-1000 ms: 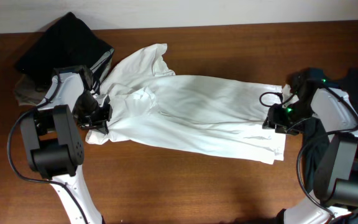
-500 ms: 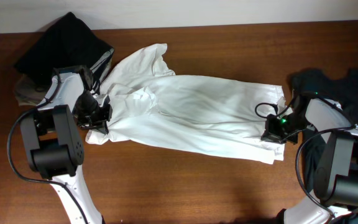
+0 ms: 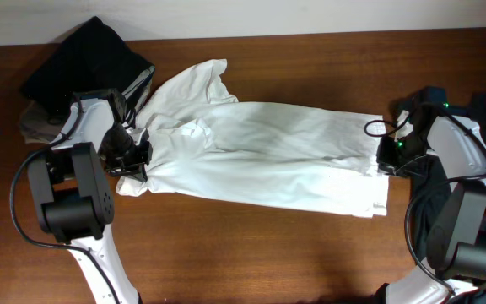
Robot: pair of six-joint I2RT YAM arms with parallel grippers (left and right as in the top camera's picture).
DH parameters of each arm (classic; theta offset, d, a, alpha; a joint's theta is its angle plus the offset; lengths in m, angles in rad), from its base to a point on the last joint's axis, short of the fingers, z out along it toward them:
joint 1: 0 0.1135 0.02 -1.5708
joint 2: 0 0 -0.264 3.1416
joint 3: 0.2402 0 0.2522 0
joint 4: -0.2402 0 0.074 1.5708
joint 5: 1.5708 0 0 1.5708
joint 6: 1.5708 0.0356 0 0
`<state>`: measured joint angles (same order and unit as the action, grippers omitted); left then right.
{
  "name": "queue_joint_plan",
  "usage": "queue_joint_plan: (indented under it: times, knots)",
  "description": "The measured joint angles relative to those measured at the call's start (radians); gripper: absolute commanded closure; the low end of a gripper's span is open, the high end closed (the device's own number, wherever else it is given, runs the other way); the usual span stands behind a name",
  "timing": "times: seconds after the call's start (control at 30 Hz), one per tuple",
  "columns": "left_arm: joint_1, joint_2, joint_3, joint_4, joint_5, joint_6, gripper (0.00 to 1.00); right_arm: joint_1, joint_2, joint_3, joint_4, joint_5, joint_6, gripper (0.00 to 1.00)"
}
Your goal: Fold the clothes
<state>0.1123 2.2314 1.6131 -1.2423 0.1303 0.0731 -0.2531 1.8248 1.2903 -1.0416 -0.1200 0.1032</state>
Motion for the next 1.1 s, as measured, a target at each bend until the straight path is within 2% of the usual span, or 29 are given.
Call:
queue_joint_plan:
  times: [0.1, 0.23, 0.27, 0.3, 0.33, 0.4, 0.47, 0.5, 0.53, 0.63, 0.77, 0.8, 0.87, 0.9, 0.93, 0.97, 1.0, 1.03, 1.07, 1.1]
  knots:
    - [0.000, 0.000, 0.000, 0.000, 0.000, -0.001, 0.89, -0.002, 0.000, 0.000, -0.004, 0.020, 0.005, 0.65]
    - [-0.001, 0.006, 0.017, -0.024, -0.002, -0.011, 0.83, -0.002, 0.000, 0.000, -0.010, -0.049, -0.027, 0.64]
    - [0.000, 0.013, 0.035, -0.050, -0.012, -0.011, 0.81, -0.002, 0.000, 0.000, -0.012, -0.100, -0.059, 0.61]
    - [0.000, 0.019, 0.050, -0.067, -0.021, -0.011, 0.79, -0.002, 0.000, 0.000, -0.015, -0.137, -0.079, 0.47]
    - [0.003, 0.021, 0.069, -0.086, -0.045, -0.012, 0.77, 0.000, 0.000, 0.000, -0.019, -0.182, -0.100, 0.42]
    - [0.010, 0.010, 0.107, -0.101, -0.054, -0.016, 0.71, 0.006, 0.000, 0.000, -0.014, -0.216, -0.100, 0.41]
    - [0.018, -0.040, 0.150, -0.100, -0.051, -0.022, 0.66, 0.023, 0.001, -0.003, 0.027, -0.236, -0.076, 0.53]
    - [0.019, -0.091, 0.169, -0.091, -0.042, -0.021, 0.63, 0.035, 0.005, -0.016, 0.074, -0.242, -0.055, 0.73]
    - [0.019, -0.150, 0.181, -0.073, -0.020, -0.021, 0.62, 0.044, 0.011, -0.036, 0.114, -0.246, -0.039, 0.80]
    - [0.012, -0.264, 0.202, -0.037, 0.035, -0.021, 0.62, 0.070, 0.037, -0.108, 0.180, -0.243, -0.002, 0.88]
    - [-0.036, -0.301, 0.208, -0.017, 0.080, 0.002, 0.69, 0.079, 0.050, -0.158, 0.132, -0.107, 0.124, 0.91]
    - [-0.050, -0.299, 0.200, -0.013, 0.078, 0.008, 0.68, 0.079, 0.050, -0.159, 0.106, -0.060, 0.149, 0.91]
    - [-0.091, -0.289, 0.172, 0.022, 0.071, 0.017, 0.60, 0.078, 0.050, -0.158, 0.063, 0.009, 0.188, 0.92]
    - [-0.100, -0.284, 0.163, 0.053, 0.070, 0.019, 0.60, 0.076, 0.050, -0.158, 0.036, 0.041, 0.210, 0.92]
    - [-0.109, -0.275, 0.159, 0.086, 0.068, 0.025, 0.61, 0.069, 0.050, -0.158, 0.004, 0.077, 0.231, 0.92]
    - [-0.119, -0.264, 0.158, 0.121, 0.068, 0.028, 0.71, 0.061, 0.050, -0.158, -0.009, 0.095, 0.241, 0.91]
    - [-0.127, -0.256, 0.158, 0.134, 0.066, 0.030, 0.76, 0.047, 0.049, -0.154, -0.026, 0.110, 0.251, 0.88]
    - [-0.136, -0.252, 0.156, 0.136, 0.062, 0.037, 0.88, 0.034, 0.047, -0.147, -0.042, 0.116, 0.248, 0.87]
    - [-0.143, -0.251, 0.155, 0.125, 0.055, 0.040, 0.96, 0.023, 0.034, -0.136, -0.051, 0.107, 0.231, 0.86]
    - [-0.150, -0.251, 0.155, 0.096, 0.047, 0.042, 0.99, 0.016, 0.015, -0.125, -0.054, 0.081, 0.200, 0.86]
